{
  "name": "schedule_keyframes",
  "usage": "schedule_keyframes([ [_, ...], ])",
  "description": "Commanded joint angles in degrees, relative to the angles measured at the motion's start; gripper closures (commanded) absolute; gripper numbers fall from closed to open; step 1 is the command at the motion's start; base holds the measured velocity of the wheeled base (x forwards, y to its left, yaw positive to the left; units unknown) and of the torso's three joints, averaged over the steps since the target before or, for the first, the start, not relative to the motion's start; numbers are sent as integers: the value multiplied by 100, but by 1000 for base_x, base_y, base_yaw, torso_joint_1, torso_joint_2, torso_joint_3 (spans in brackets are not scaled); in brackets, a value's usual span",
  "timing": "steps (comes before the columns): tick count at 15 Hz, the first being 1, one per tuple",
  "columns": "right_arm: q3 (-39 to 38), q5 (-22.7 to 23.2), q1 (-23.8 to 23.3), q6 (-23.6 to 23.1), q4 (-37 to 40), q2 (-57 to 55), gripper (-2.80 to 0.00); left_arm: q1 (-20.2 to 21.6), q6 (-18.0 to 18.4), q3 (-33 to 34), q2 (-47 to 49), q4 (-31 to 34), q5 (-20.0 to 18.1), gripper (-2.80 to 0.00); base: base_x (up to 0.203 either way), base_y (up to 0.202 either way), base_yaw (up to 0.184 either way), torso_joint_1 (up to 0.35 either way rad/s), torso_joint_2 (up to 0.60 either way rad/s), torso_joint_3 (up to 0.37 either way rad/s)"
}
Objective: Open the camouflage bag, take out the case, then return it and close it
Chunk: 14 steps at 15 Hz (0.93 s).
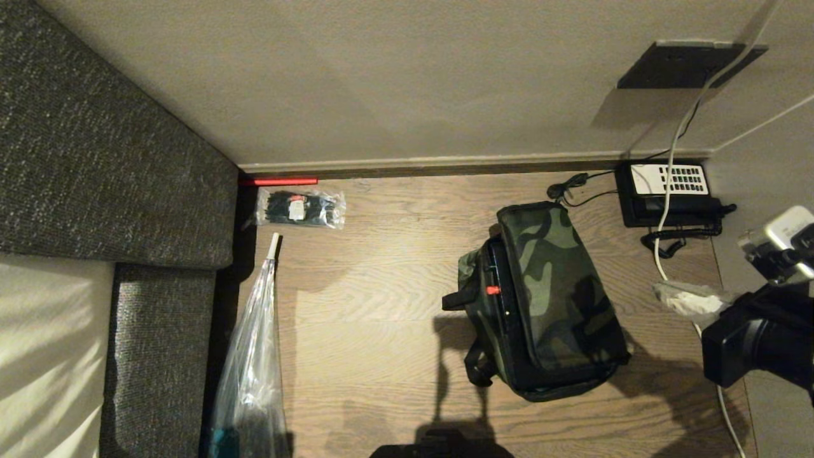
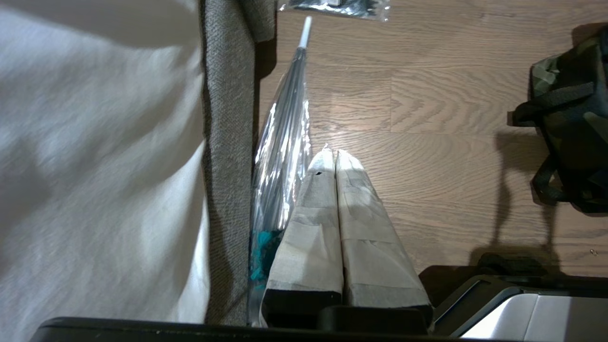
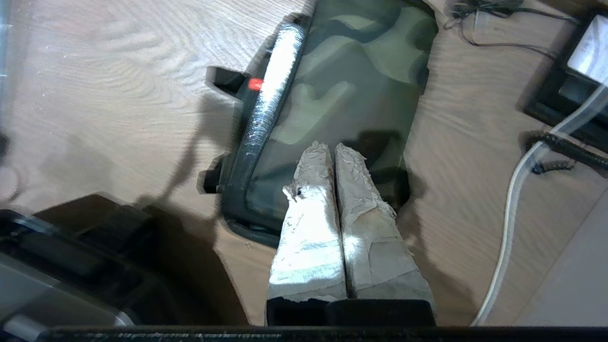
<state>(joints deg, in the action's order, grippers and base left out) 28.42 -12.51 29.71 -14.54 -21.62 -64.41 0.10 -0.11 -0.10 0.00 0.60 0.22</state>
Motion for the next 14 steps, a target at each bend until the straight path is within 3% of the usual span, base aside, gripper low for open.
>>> schedule_keyframes([
  [1, -330, -10, 10, 1, -49, -260, 0, -1, -5, 1, -9, 2, 4, 0, 0, 0, 0, 0, 0, 0],
  [9, -535, -6, -335, 539, -799, -1687, 0, -1, -3, 1, -9, 2, 4, 0, 0, 0, 0, 0, 0, 0],
  [14, -642, 35, -344, 1522, 165, -903, 0, -1, 2, 1, -9, 2, 4, 0, 0, 0, 0, 0, 0, 0],
])
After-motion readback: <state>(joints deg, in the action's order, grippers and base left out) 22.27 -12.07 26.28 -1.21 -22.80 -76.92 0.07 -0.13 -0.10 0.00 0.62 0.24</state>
